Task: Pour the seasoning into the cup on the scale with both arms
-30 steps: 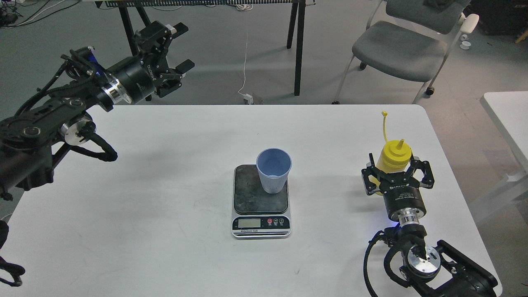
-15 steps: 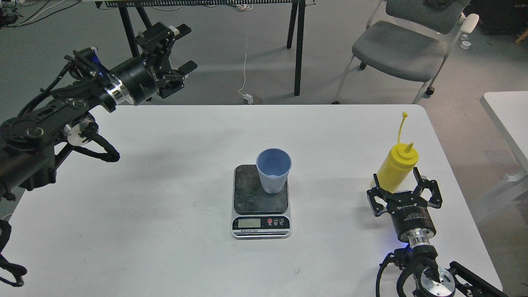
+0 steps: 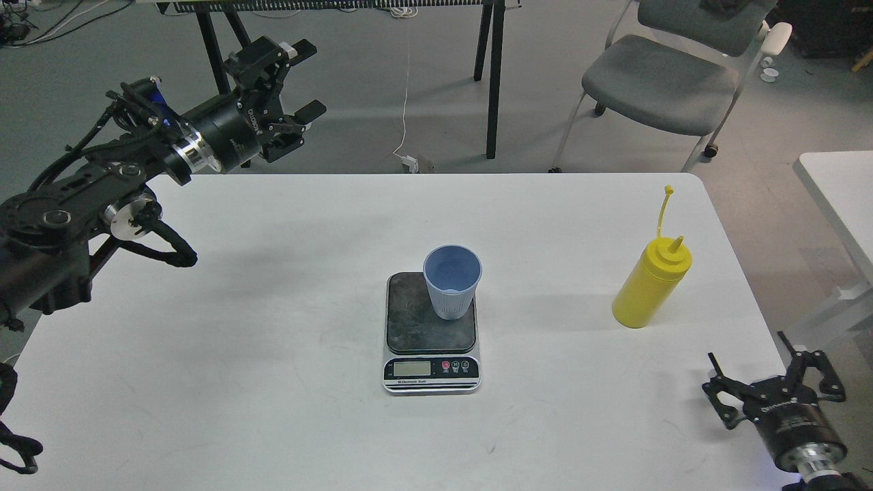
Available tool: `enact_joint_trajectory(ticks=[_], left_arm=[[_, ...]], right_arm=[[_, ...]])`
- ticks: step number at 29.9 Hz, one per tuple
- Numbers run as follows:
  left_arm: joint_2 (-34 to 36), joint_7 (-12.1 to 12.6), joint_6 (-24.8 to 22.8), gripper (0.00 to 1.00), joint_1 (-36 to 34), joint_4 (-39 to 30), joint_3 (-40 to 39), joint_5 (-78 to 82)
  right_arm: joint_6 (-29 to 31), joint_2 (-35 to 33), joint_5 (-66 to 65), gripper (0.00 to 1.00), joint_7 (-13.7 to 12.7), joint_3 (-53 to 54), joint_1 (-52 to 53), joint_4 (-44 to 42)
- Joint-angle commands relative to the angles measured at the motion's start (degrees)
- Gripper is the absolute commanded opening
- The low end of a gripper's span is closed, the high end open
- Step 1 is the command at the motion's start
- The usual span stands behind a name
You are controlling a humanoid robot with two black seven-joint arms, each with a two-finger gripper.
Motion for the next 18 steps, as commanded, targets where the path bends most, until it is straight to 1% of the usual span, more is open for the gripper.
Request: enact_joint_trajectory(ticks=[1,2,4,6,8,10,13,16,18], left_arm=[[0.1,0.0,0.0,0.99,0.3,-0.2,-0.4,-0.1],[0.0,0.0,0.0,0.99,0.4,-0.2,-0.6,-0.1],[-0.3,0.0,0.0,0.99,0.4,-0.2,-0.9,-0.2],[-0.5,0.0,0.0,0.99,0.4,-0.2,-1.0,-0.3],[-0.5,0.0,0.0,0.99,0.4,-0.2,-1.9,-0.5],[-0.9,0.0,0.0,0.99,0.4,-0.1,-3.4,-0.7],[-1.5,0.0,0.0,0.99,0.4,0.0,-4.6,-0.8],[-1.5,0.0,0.0,0.99,0.4,0.1,-5.0,-0.9],[-1.5,0.0,0.0,0.99,0.5,0.2,-5.8,-0.9]], right_arm=[[0.0,-10.4,-0.1,0.99,0.0,0.8,1.1,-3.0],[0.0,-13.4,-0.1,0.99,0.0,0.8,2.6,-5.1],[0.0,-18.7,-0.2,0.99,0.0,0.2,9.1,-10.5],[0.0,-19.7,-1.5,0.99,0.0,-1.6,17.1,-18.1],[0.0,-18.0,-4.4,0.99,0.0,-3.7,28.4,-23.2],[0.0,-14.5,-9.2,0.99,0.0,-7.3,41.5,-26.9],[0.0,-7.0,-12.8,0.98,0.0,-16.8,56.1,-30.9],[0.0,1.6,-13.2,0.98,0.0,-27.4,64.9,-32.7],[0.0,6.8,-13.0,0.98,0.0,-32.6,68.0,-32.8]])
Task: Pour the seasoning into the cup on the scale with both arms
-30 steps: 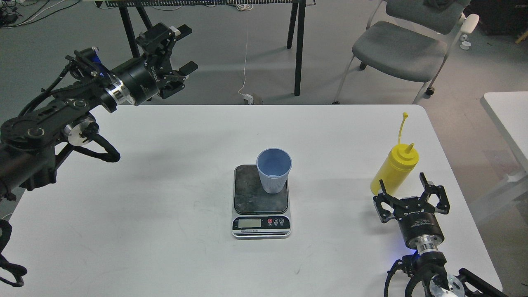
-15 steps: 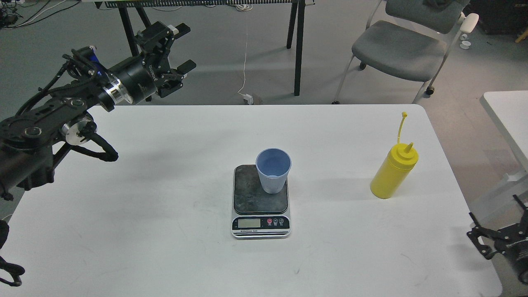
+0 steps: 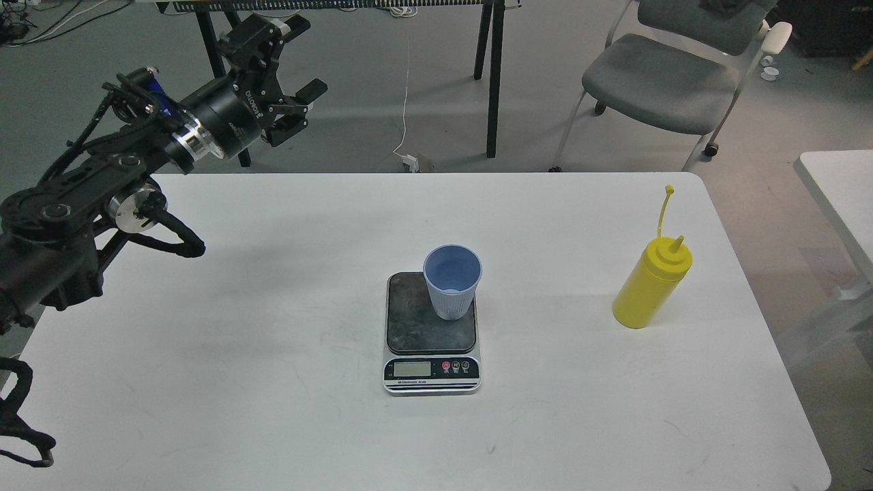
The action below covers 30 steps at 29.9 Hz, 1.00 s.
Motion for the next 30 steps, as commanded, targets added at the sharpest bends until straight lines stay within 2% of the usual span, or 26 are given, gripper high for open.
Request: enact_joint_trajectory(ticks=[1,6,10,16,30], left_arm=[[0.1,0.0,0.0,0.99,0.1,0.2,-1.3,-0.1],[0.1,0.0,0.0,0.99,0.2,0.5,-2.2,-0.1],[0.0,0.0,0.0,0.99,0.2,1.3,-2.3,-0.1],[-0.2,0.0,0.0,0.99,0.2,1.8,-2.2,-1.0],[-0.8,0.0,0.0,0.99,0.5,1.8,-2.2,-1.1]], right_arm=[[0.0,10.2,-0.1,0.98,0.0,-9.9,6.8,-0.7],[0.0,21.6,-0.2,0.98,0.0,-11.3,7.4,-0.7],[0.0,25.1,0.1,0.98,0.0,-10.7,5.8,0.2],[0.0,24.1,0.0,0.99,0.0,-8.2,3.9,7.9],[0.0,23.6,-0.9,0.99,0.0,-8.1,4.0,8.0]])
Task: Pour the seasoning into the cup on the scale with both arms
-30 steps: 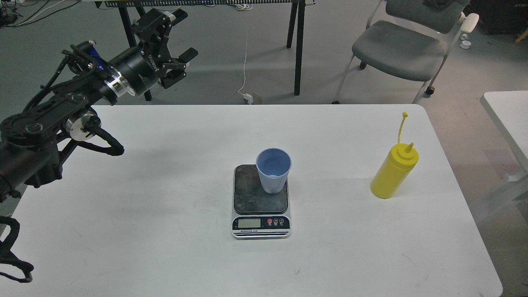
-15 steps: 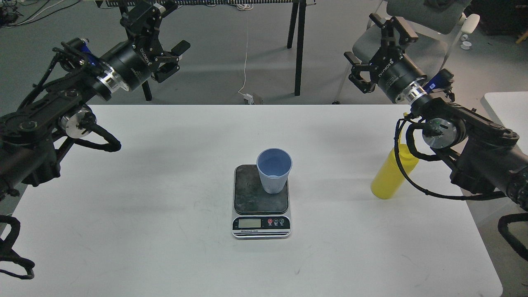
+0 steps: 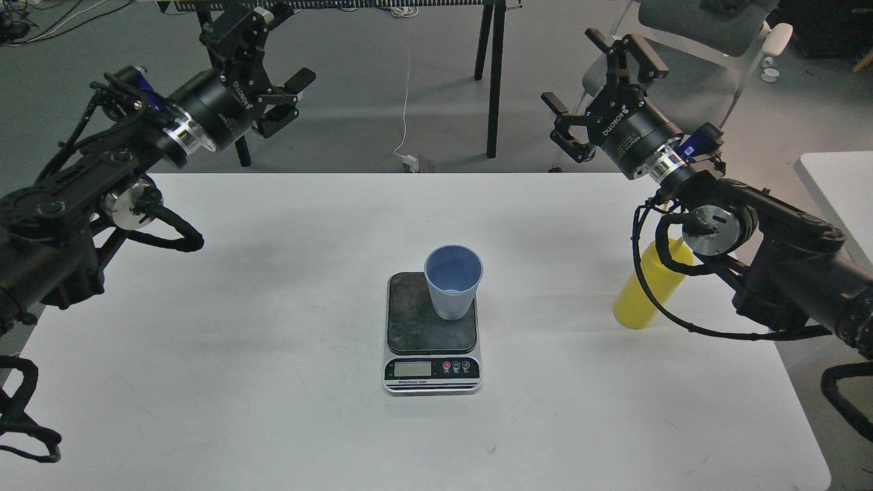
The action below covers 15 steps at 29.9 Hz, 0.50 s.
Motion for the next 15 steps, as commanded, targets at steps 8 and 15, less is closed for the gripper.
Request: enact_joint_trajectory(ticks=[8,15], left_arm=[[0.1,0.0,0.0,0.99,0.2,0.0,0.3,0.1],[1.2,0.0,0.0,0.99,1.0,1.3,0.3,0.0]], right_arm=[[0.0,-0.4,0.0,0.99,0.0,0.0,0.3,0.1],[0.0,-8.8,-0.1,0.99,0.0,0.1,1.5,0.1]])
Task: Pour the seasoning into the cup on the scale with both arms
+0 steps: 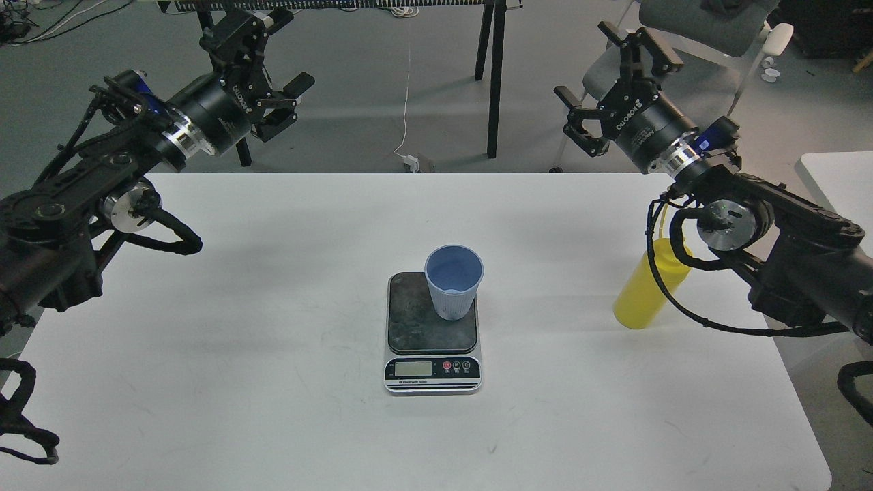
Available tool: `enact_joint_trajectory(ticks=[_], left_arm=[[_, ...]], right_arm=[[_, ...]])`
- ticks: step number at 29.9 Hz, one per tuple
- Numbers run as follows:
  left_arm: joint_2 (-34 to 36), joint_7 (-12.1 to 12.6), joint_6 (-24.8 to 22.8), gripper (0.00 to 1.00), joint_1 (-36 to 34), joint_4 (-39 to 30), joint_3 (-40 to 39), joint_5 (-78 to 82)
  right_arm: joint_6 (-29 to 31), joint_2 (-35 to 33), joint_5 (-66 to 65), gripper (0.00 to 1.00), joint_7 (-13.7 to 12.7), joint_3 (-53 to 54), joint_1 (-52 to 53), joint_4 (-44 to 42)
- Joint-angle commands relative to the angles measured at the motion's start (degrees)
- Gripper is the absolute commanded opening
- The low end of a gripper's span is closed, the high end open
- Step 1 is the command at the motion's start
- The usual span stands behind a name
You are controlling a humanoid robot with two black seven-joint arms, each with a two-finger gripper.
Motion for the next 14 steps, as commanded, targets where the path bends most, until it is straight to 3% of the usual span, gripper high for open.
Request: enact_joint_trajectory(ticks=[1,6,14], left_arm=[[0.4,0.0,0.0,0.99,0.5,1.6,0.0,-0.1],[-0.2,0.0,0.0,0.99,0.5,6.0,0.0,-0.1],[-0.5,0.0,0.0,0.99,0.5,8.1,-0.1,-3.1]], right_arm=[[0.0,-4.8,0.0,0.99,0.0,0.1,0.8,0.1],[0.0,-9.1,0.0,0.99,0.0,0.2,0.7,0.3],[0.0,-8.3,0.3,0.99,0.0,0.4,0.0,-2.9]])
